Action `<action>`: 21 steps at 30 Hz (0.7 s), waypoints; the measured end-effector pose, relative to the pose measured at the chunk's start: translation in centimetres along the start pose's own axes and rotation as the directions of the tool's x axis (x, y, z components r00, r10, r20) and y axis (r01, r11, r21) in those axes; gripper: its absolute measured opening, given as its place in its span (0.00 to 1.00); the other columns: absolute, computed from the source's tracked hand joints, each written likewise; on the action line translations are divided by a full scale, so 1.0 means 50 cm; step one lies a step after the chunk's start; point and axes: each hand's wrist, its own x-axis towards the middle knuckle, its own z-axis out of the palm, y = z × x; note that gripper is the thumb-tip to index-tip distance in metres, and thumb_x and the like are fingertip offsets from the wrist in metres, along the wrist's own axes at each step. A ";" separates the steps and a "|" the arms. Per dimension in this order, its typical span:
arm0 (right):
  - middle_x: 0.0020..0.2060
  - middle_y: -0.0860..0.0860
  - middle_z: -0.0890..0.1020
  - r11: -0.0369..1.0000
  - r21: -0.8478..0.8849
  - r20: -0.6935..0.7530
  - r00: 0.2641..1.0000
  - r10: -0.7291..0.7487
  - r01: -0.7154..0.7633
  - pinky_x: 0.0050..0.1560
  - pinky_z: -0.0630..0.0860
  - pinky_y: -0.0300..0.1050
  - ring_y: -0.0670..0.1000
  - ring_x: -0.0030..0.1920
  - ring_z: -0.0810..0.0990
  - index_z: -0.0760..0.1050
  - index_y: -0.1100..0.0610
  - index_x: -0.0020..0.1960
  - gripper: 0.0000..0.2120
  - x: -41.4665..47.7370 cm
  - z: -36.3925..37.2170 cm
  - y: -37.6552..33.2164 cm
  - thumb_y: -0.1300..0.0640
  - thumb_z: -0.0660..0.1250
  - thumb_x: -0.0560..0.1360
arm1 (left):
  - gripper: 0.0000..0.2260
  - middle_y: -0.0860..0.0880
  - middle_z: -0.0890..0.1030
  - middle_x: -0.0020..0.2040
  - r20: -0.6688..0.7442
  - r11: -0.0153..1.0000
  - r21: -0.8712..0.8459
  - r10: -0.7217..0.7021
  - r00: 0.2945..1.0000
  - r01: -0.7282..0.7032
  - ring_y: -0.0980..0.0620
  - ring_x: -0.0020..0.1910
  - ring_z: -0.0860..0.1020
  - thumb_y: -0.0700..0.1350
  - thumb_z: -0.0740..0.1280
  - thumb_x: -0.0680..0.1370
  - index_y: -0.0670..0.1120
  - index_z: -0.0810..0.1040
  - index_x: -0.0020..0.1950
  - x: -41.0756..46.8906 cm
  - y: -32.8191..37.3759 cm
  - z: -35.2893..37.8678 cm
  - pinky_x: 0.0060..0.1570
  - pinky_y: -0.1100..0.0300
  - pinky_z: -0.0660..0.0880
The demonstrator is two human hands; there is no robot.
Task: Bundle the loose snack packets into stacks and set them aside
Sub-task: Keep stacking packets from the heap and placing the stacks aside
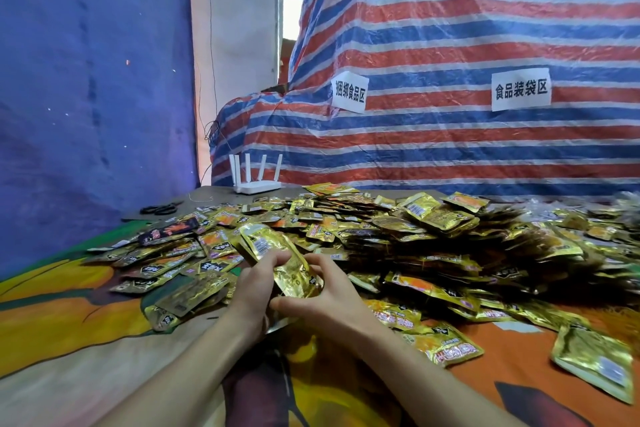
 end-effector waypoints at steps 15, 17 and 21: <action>0.51 0.43 0.79 1.000 -0.019 -0.064 0.998 -0.011 0.010 0.38 0.72 0.25 0.29 0.44 0.78 0.72 0.50 0.62 0.31 0.009 -0.022 0.003 0.51 0.82 0.63 | 0.16 0.35 0.83 0.55 0.172 0.982 -0.005 -0.183 0.968 0.187 0.38 0.51 0.83 0.47 0.67 0.78 0.36 0.82 0.60 -0.013 -0.009 0.010 0.58 0.43 0.77; 0.53 0.43 0.77 1.000 -0.023 -0.114 0.993 -0.017 0.015 0.39 0.72 0.25 0.30 0.46 0.77 0.73 0.49 0.62 0.35 0.010 -0.015 0.000 0.47 0.82 0.59 | 0.19 0.34 0.82 0.59 0.195 0.979 -0.050 -0.187 0.963 0.200 0.37 0.55 0.81 0.46 0.68 0.75 0.36 0.81 0.61 -0.011 -0.007 0.010 0.63 0.41 0.74; 0.56 0.43 0.74 1.000 -0.031 -0.166 0.986 -0.006 0.000 0.41 0.74 0.29 0.36 0.49 0.77 0.73 0.45 0.60 0.39 0.007 -0.008 -0.003 0.39 0.80 0.52 | 0.17 0.37 0.83 0.55 0.241 0.974 -0.090 -0.180 0.954 0.207 0.40 0.49 0.84 0.47 0.70 0.70 0.37 0.86 0.52 -0.005 -0.006 0.004 0.49 0.50 0.81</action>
